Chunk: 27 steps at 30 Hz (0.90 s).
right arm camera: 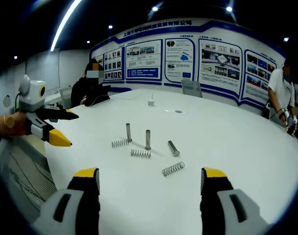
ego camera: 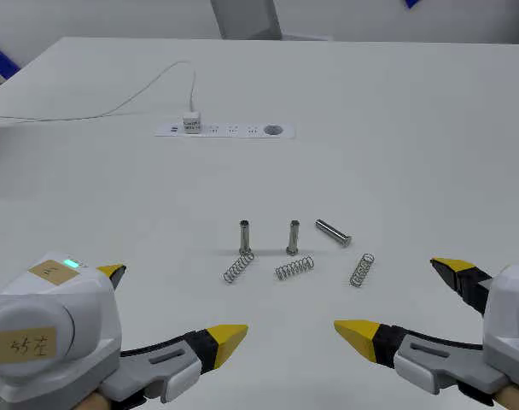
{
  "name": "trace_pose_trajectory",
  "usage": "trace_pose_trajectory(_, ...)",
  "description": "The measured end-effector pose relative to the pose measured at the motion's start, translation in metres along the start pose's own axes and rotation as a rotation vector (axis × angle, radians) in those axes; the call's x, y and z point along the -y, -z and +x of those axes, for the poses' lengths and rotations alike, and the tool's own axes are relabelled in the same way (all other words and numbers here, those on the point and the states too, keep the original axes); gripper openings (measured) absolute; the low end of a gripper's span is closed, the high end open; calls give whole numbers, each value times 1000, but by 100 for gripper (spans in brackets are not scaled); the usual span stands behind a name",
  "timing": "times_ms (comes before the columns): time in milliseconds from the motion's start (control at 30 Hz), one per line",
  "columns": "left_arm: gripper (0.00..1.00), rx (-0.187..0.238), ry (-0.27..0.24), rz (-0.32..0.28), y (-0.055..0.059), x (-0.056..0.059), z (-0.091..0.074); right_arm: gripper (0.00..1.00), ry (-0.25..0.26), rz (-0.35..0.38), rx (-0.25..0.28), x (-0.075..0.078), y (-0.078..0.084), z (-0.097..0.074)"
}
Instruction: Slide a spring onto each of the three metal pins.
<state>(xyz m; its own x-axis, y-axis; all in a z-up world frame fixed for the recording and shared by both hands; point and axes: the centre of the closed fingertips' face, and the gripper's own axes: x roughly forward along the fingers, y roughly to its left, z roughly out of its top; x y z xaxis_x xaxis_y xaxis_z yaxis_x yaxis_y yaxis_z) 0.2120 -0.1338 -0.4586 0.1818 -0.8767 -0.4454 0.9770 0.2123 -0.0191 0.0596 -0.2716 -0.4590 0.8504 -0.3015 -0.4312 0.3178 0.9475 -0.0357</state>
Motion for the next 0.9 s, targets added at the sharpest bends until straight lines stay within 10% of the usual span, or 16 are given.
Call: trace_pose_trajectory(900, 95, 7, 15, 9, -2, 5, 1, 86, -8, 69, 41, 1, -7, -3)
